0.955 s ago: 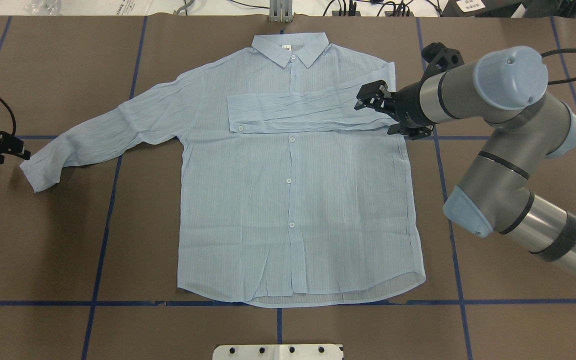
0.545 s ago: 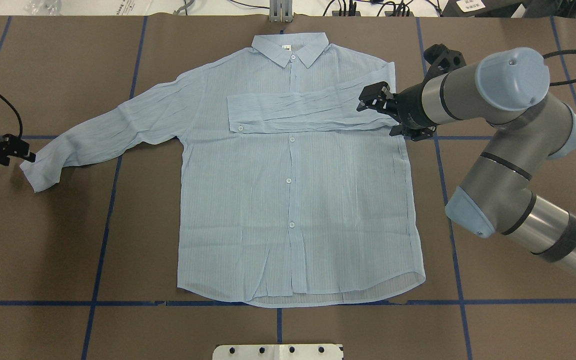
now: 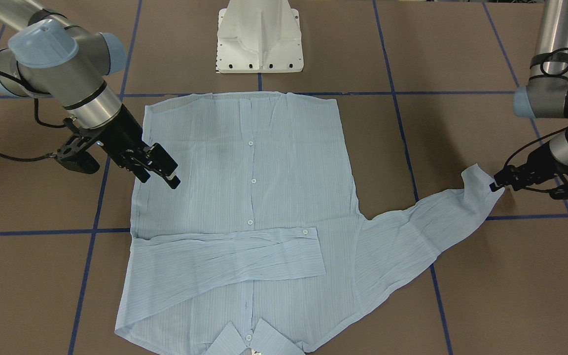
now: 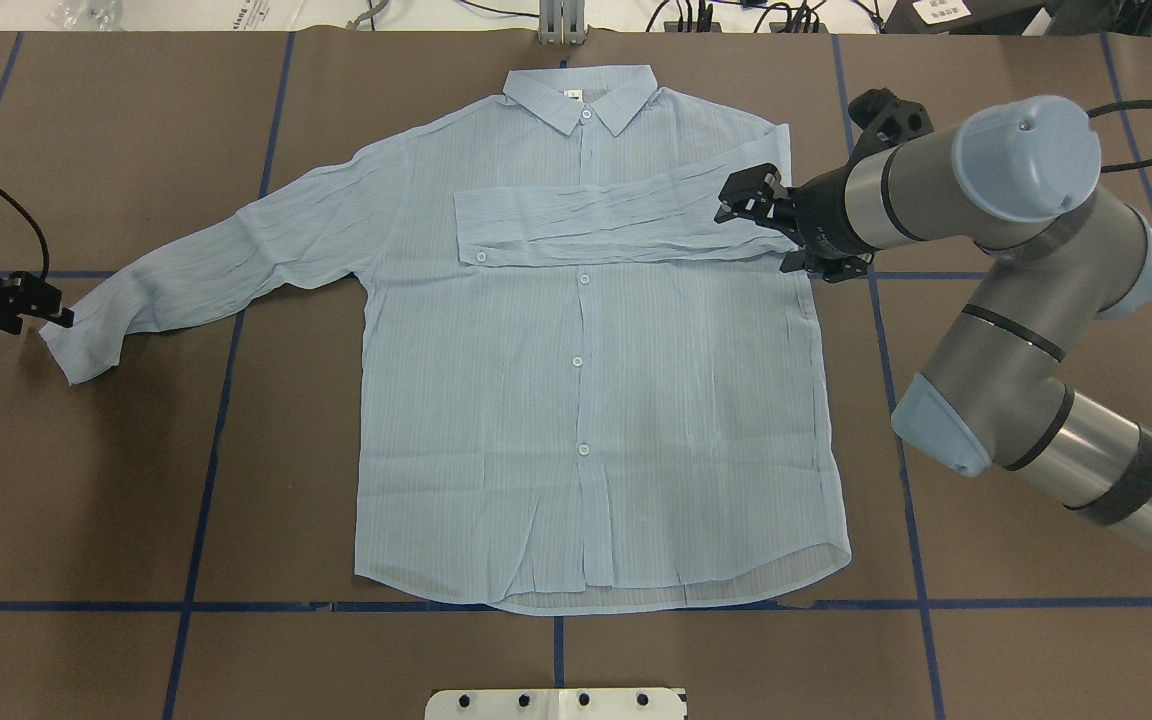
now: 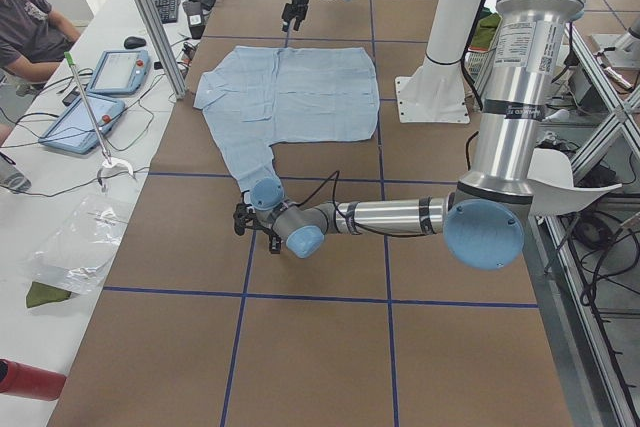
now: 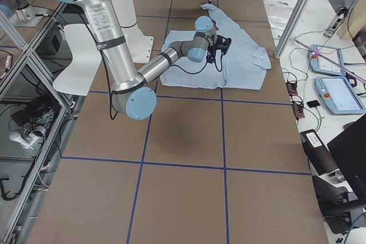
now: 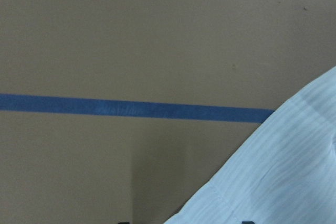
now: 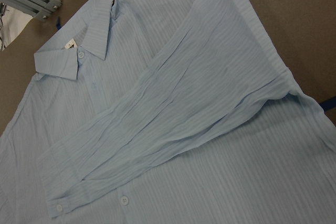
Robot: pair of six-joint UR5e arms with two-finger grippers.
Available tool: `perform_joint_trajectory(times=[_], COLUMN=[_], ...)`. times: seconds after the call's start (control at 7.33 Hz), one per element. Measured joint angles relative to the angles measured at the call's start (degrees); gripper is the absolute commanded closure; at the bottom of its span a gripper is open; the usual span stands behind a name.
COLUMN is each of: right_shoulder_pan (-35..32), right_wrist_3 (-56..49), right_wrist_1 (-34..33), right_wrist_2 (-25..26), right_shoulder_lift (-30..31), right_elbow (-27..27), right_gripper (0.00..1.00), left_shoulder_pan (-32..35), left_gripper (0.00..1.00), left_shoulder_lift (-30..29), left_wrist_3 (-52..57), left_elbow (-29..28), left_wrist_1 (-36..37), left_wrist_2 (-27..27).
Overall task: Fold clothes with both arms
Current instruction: 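Grasp the cuff of the other sleeve with the left gripper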
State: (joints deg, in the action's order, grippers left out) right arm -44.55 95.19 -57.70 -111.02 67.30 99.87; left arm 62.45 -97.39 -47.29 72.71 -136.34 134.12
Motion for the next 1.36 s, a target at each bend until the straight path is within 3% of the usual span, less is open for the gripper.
perform_joint_trajectory(times=[0.41,0.55,0.68,1.36], right_shoulder_pan=[0.01,-0.01,-0.01,-0.03], right_wrist_3=[0.00,0.00,0.00,0.00], right_wrist_1=[-0.04,-0.05,-0.07,-0.05], right_wrist_2=[0.01,0.01,0.01,0.06], right_shoulder_lift=[0.01,0.02,0.02,0.28], right_elbow=[-0.07,-0.06,-0.04,0.08], right_gripper=[0.01,0.01,0.01,0.01], left_shoulder_pan=[-0.53,-0.72,-0.79,-0.92], left_gripper=[0.30,0.46,0.99,1.00], left_shoulder_lift=[-0.02,-0.01,0.00,-0.08], left_wrist_3=[0.00,0.00,-0.02,-2.88], left_elbow=[-0.41,-0.43,-0.44,0.15], left_wrist_1=[-0.08,-0.10,-0.09,-0.30], left_wrist_2=[0.00,0.00,-0.01,0.04])
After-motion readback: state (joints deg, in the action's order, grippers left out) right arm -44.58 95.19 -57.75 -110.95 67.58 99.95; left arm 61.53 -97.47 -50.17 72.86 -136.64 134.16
